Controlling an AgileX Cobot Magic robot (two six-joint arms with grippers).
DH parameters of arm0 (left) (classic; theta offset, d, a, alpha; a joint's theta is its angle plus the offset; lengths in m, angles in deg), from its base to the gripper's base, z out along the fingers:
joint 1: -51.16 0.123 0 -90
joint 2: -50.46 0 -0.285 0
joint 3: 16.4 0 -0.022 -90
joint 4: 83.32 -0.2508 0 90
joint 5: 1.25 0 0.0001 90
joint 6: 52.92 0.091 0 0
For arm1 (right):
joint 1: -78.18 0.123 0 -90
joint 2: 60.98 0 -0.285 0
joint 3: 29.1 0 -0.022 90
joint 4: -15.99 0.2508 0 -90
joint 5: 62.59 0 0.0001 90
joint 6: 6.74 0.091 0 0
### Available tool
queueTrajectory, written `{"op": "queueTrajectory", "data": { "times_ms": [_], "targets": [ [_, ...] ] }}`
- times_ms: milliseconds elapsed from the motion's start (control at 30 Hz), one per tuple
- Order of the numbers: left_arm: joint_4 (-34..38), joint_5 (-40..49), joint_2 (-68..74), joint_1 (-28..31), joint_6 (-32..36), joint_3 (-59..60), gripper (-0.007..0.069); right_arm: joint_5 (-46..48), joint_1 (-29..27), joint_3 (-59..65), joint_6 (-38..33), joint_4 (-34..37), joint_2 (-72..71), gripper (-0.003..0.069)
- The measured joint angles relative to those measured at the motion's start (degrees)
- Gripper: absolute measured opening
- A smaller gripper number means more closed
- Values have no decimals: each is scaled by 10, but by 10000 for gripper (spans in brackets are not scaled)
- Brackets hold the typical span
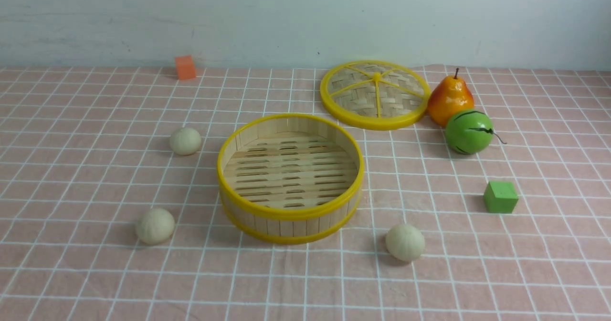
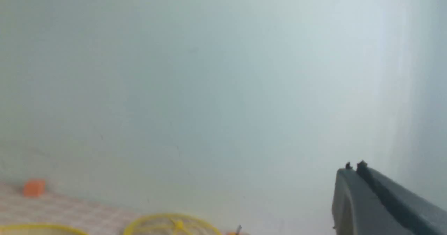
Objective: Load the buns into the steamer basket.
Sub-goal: Use the left arm to grab a steamed stuffed bun
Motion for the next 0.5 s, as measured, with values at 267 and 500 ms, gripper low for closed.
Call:
{"op": "queueTrajectory", "data": {
  "times_ms": [267,500],
  "targets": [
    [-6,70,212,0,-3,-28,237,254,0,-94,-9,61,271,-10],
    [-13,209,348,-2,-33,-87,164,464,0,-154,-34,174,464,-7]
  ]
}}
